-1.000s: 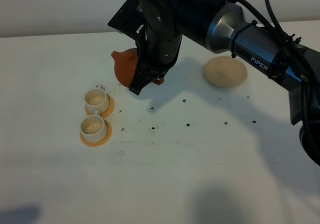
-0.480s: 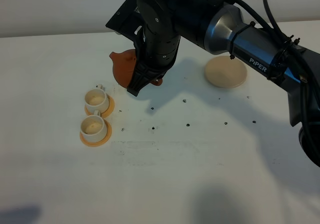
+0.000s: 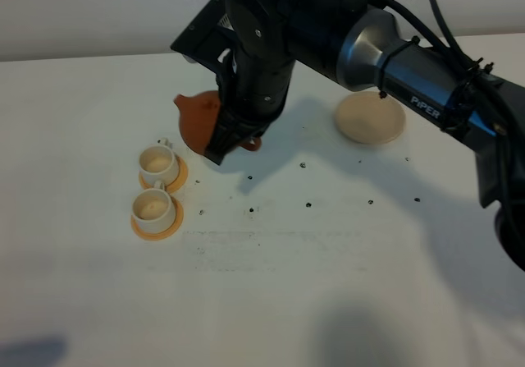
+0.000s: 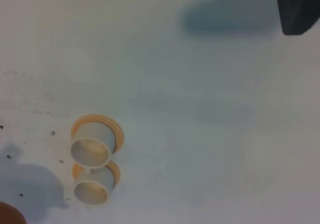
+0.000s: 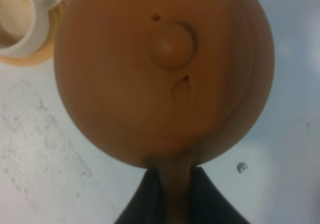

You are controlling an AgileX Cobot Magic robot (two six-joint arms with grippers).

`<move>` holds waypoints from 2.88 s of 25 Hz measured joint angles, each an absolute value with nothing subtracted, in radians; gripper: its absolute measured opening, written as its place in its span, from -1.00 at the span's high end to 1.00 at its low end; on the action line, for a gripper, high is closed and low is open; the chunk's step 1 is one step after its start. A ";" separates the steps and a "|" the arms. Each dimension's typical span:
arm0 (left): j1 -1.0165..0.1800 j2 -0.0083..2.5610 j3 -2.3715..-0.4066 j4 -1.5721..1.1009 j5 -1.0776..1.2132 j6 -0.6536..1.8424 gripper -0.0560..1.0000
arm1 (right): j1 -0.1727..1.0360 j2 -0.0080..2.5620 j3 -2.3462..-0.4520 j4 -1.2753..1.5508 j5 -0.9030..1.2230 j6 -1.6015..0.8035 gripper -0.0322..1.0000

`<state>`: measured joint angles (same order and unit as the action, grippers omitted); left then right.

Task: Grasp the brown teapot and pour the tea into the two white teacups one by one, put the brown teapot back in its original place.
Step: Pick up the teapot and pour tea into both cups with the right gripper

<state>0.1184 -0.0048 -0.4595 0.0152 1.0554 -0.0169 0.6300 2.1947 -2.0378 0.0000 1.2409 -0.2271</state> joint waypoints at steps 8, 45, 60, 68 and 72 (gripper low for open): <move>0.118 -0.005 -0.460 0.015 1.055 -0.017 0.38 | 0.630 2.117 -1.912 0.000 1.143 -0.229 0.76; 0.118 -0.005 -0.460 0.015 1.055 -0.017 0.38 | 0.631 2.116 -1.726 -0.138 0.872 -0.224 0.76; 0.118 -0.005 -0.460 0.015 1.055 -0.017 0.38 | 0.688 2.133 -1.727 -0.321 0.752 -0.287 0.76; 0.118 -0.005 -0.460 0.015 1.055 -0.017 0.38 | 0.695 2.190 -1.727 -0.391 0.739 -0.288 0.76; 0.118 -0.005 -0.460 0.015 1.055 -0.017 0.38 | 0.700 2.192 -1.727 -0.414 0.725 -0.288 0.76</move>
